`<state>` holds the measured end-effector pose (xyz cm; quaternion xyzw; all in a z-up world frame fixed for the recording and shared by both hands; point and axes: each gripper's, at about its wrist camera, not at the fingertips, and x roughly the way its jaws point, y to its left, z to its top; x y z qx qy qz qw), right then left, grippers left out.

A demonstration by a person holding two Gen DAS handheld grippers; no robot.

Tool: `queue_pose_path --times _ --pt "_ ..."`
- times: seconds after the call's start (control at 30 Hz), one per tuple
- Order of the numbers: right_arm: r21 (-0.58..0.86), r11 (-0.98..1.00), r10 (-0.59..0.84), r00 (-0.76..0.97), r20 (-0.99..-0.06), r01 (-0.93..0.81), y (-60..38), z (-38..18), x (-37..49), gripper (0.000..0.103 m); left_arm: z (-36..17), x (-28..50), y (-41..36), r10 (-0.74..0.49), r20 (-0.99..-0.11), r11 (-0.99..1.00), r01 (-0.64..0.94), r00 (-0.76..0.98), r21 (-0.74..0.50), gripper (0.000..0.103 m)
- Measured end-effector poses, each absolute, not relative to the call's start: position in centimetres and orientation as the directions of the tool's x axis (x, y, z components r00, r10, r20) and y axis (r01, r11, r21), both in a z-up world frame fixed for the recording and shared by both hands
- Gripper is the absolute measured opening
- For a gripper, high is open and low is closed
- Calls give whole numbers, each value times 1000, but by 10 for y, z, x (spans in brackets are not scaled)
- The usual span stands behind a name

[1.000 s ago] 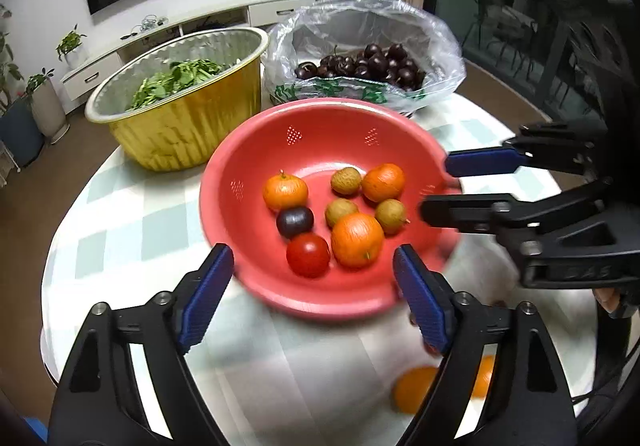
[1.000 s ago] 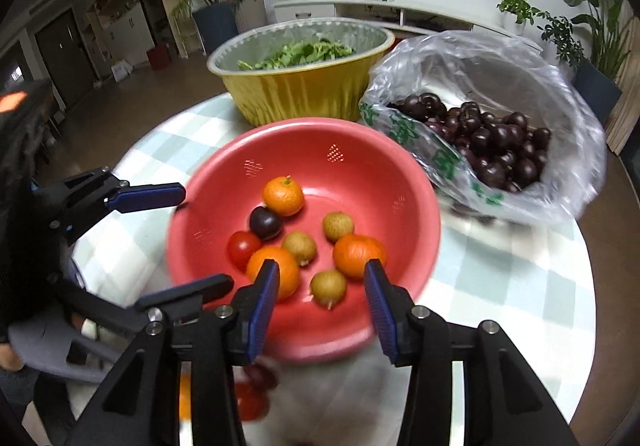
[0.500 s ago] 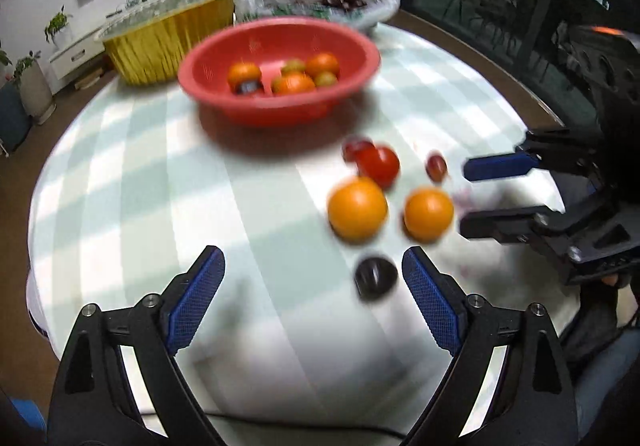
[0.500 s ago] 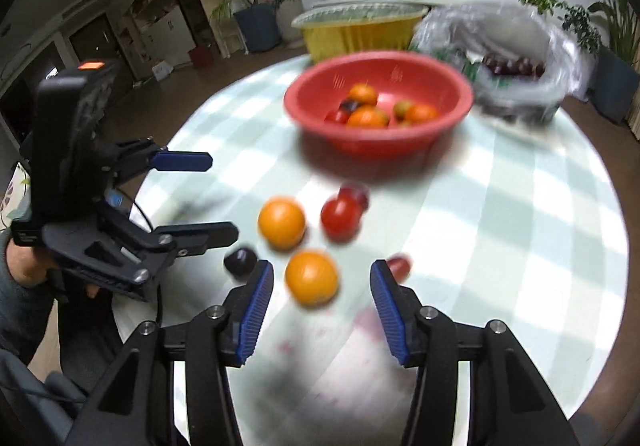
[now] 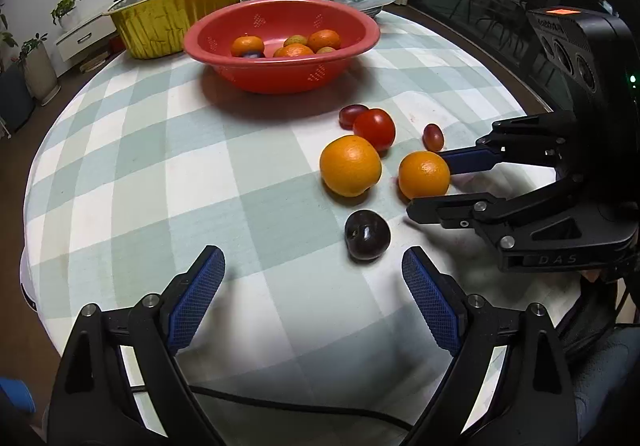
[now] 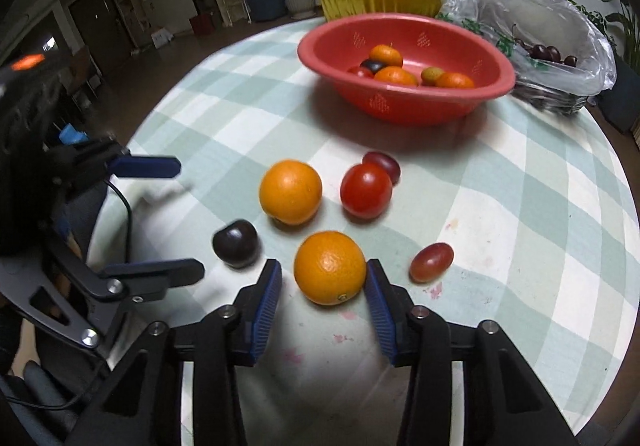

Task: Organize fruits
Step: 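Grasp a dark plum with the left tool while the right tool grasps an orange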

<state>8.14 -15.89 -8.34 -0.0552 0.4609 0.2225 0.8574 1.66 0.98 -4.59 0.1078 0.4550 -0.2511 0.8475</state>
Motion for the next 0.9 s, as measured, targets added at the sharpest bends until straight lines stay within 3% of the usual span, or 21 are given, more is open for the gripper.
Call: queue_pose_path --times 0.2,0.63,0.8,0.9 --pt "123 896 339 480 -809 -426 -162 -84 81 39 -48 21 3 -323 -828 848 529 458 -39 91" --pt "158 898 365 497 -787 -410 -170 -73 67 38 -50 26 -12 -317 -826 837 546 467 -12 89" --pt "163 906 358 502 -787 -390 -175 -72 65 38 -54 26 -16 -312 -837 831 556 450 -10 57" --pt "169 909 358 503 -787 -382 -177 -71 64 38 -56 23 -20 -311 -841 820 572 443 -2 52"
